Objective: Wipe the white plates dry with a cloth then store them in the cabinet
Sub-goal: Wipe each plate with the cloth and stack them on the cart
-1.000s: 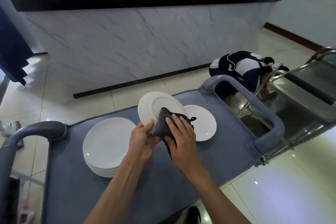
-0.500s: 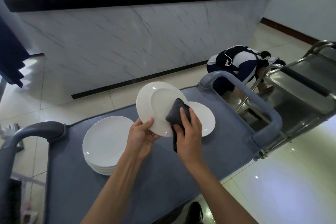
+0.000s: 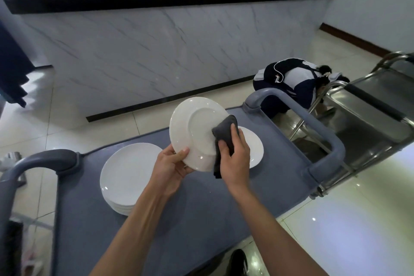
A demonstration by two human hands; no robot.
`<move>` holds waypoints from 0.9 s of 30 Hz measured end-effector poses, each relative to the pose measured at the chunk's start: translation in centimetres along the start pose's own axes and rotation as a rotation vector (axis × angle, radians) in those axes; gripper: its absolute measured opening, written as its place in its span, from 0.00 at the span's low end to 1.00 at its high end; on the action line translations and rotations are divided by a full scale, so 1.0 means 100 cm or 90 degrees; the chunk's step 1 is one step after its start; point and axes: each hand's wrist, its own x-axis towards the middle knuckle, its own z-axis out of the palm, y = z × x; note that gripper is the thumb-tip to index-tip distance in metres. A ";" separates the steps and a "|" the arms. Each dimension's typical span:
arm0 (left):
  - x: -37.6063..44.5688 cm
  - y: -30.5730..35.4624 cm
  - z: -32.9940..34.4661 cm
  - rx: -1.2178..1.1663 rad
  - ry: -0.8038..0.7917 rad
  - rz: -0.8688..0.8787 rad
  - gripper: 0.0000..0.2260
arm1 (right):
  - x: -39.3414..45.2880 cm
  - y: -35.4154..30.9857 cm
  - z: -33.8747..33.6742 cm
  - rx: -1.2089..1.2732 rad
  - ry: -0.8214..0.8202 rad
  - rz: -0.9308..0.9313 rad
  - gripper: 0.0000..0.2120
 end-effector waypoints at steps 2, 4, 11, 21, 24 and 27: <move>-0.001 0.000 -0.001 0.006 -0.009 0.000 0.15 | 0.007 0.000 -0.004 0.014 0.001 0.012 0.30; -0.002 0.000 -0.002 0.017 -0.017 -0.004 0.16 | 0.016 0.001 -0.008 0.025 -0.002 0.015 0.29; 0.000 0.002 -0.006 0.052 -0.037 0.002 0.15 | 0.028 0.004 -0.014 -0.005 -0.039 -0.005 0.27; -0.001 0.005 -0.014 0.135 -0.058 -0.004 0.11 | 0.039 -0.003 -0.018 -0.143 -0.079 -0.098 0.26; -0.003 0.001 -0.013 0.178 -0.061 -0.002 0.09 | 0.039 -0.008 -0.014 -0.173 -0.094 -0.130 0.26; -0.003 -0.002 -0.014 0.205 -0.067 -0.003 0.10 | 0.036 -0.014 -0.009 -0.200 -0.104 -0.168 0.27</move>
